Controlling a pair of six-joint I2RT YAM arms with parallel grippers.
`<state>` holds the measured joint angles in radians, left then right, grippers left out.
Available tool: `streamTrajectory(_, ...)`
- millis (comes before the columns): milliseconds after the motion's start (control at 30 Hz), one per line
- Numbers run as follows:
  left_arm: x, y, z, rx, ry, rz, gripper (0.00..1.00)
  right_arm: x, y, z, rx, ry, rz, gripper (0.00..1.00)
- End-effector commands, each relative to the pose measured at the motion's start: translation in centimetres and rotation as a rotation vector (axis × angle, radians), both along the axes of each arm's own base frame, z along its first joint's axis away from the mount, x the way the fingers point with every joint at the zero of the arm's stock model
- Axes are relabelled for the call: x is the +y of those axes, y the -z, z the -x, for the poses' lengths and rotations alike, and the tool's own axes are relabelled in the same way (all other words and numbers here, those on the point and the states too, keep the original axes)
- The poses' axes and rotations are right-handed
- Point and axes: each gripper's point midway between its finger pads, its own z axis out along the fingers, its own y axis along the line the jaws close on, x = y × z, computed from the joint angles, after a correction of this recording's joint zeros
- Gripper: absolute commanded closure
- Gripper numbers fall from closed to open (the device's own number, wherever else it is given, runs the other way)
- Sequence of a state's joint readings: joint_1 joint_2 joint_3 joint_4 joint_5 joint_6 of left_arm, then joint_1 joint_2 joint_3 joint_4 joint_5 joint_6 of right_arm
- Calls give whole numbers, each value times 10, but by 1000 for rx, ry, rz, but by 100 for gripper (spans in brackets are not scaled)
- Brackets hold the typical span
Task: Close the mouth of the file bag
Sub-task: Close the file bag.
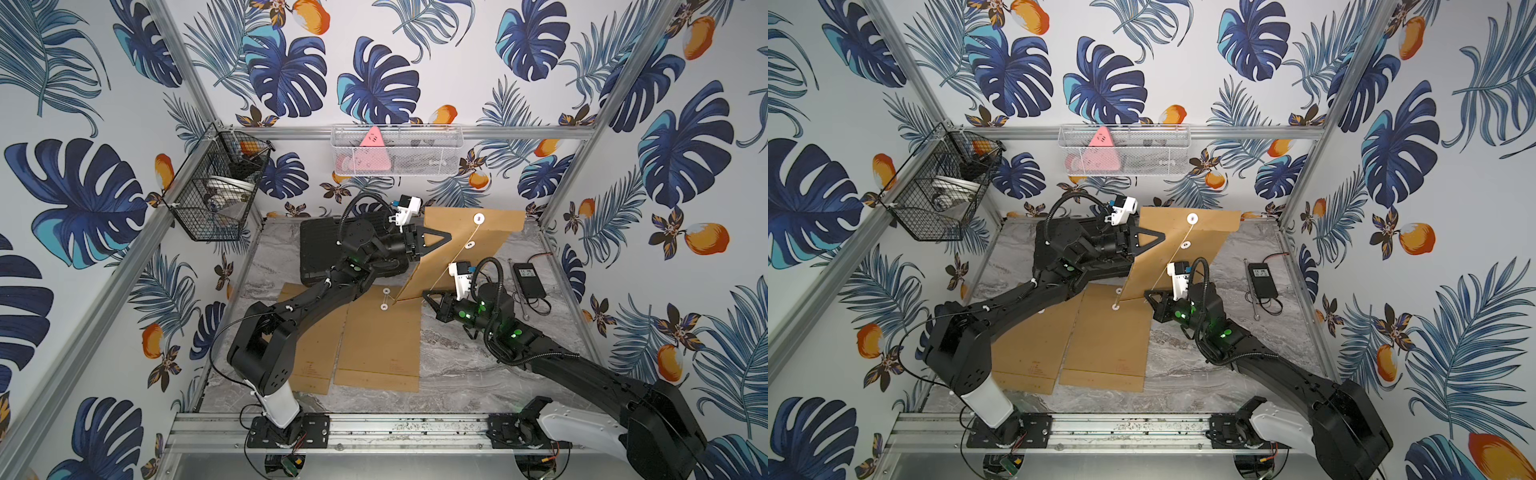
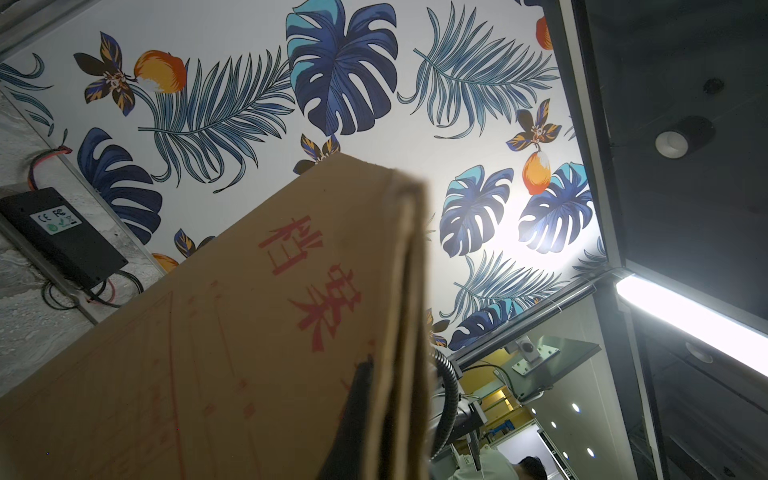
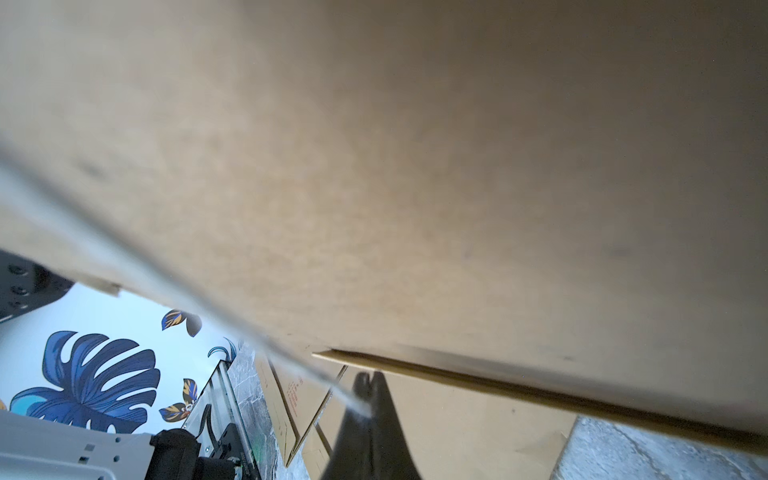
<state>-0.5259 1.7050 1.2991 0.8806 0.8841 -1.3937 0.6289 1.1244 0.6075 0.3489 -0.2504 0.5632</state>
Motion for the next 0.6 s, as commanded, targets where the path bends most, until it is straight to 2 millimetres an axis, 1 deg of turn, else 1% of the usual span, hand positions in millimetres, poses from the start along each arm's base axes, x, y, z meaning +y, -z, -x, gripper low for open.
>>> streamTrajectory(0,2,-14,12,-45,37,28,100,-8,1,-1,-3,14,20,100)
streamTrajectory(267,3,-18,16,-54,52,33,100,-31,2,-11,-13,74,53,100)
streamTrajectory(567,4,-22,20,-64,66,33,100,-42,-1,-15,-22,102,78,100)
